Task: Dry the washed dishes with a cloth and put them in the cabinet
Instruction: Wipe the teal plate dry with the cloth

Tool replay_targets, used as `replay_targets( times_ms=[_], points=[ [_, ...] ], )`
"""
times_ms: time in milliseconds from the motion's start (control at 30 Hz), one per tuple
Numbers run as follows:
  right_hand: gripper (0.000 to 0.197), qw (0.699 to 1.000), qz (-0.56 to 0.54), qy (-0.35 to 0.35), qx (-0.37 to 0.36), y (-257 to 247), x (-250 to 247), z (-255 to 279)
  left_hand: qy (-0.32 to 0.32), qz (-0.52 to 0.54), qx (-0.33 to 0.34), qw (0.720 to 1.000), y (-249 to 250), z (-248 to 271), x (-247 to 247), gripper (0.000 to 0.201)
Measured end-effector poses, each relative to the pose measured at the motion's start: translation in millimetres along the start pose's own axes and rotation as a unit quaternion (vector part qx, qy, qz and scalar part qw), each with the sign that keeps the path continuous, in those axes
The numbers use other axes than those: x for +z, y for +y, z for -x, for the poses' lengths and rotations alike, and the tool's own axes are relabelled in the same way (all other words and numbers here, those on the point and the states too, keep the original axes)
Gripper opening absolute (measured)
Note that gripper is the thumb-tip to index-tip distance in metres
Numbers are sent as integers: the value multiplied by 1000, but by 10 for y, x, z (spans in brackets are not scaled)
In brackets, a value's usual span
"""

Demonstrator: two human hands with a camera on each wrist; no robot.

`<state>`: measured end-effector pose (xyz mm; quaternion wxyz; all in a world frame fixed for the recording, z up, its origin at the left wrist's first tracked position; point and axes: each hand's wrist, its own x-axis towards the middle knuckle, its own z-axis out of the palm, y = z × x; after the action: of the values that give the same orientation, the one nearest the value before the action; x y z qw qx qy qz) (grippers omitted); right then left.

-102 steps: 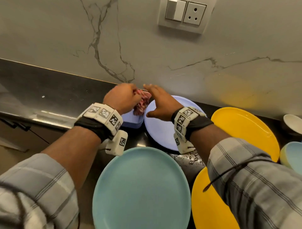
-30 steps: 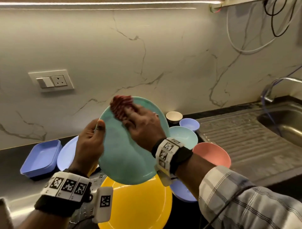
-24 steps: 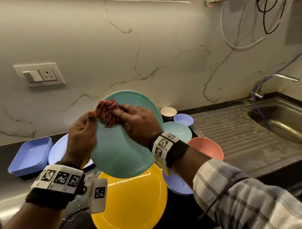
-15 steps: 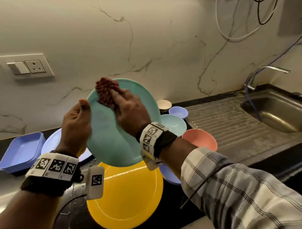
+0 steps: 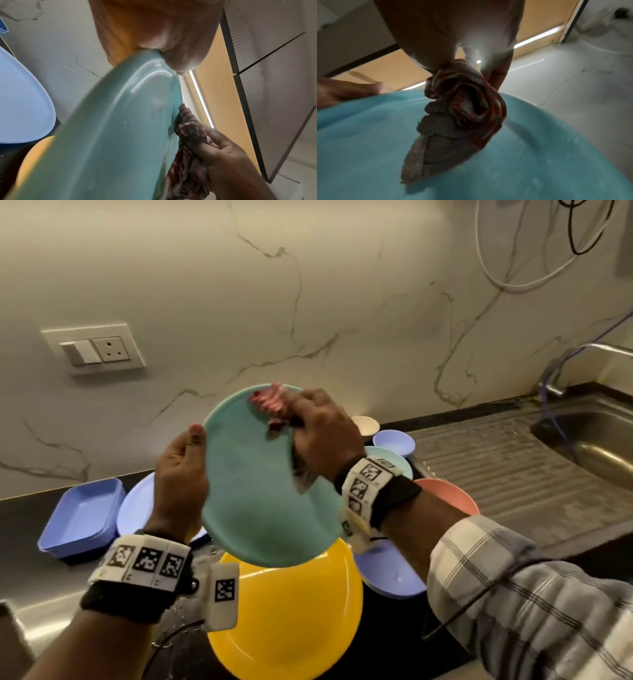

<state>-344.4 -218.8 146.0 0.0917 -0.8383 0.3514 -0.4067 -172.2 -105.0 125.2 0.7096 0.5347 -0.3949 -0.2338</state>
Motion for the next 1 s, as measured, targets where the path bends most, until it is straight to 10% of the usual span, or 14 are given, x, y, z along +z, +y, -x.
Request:
replay_targets(
  times_ms=[233,533,833,1000],
  points=[
    [62,998,22,-65,15,-213,161,77,-37,28,-7,999,-36,124,121,59],
    [41,954,10,-139,-264,-369,392,675,5,24,-34,999,1,131,60,46],
    [40,947,137,19,-291,238,-12,-130,-28,-29,28,999,0,155,26,21],
    [48,989,111,28,-98,652,33,256,18,29,32,999,109,144,-45,19]
  ],
)
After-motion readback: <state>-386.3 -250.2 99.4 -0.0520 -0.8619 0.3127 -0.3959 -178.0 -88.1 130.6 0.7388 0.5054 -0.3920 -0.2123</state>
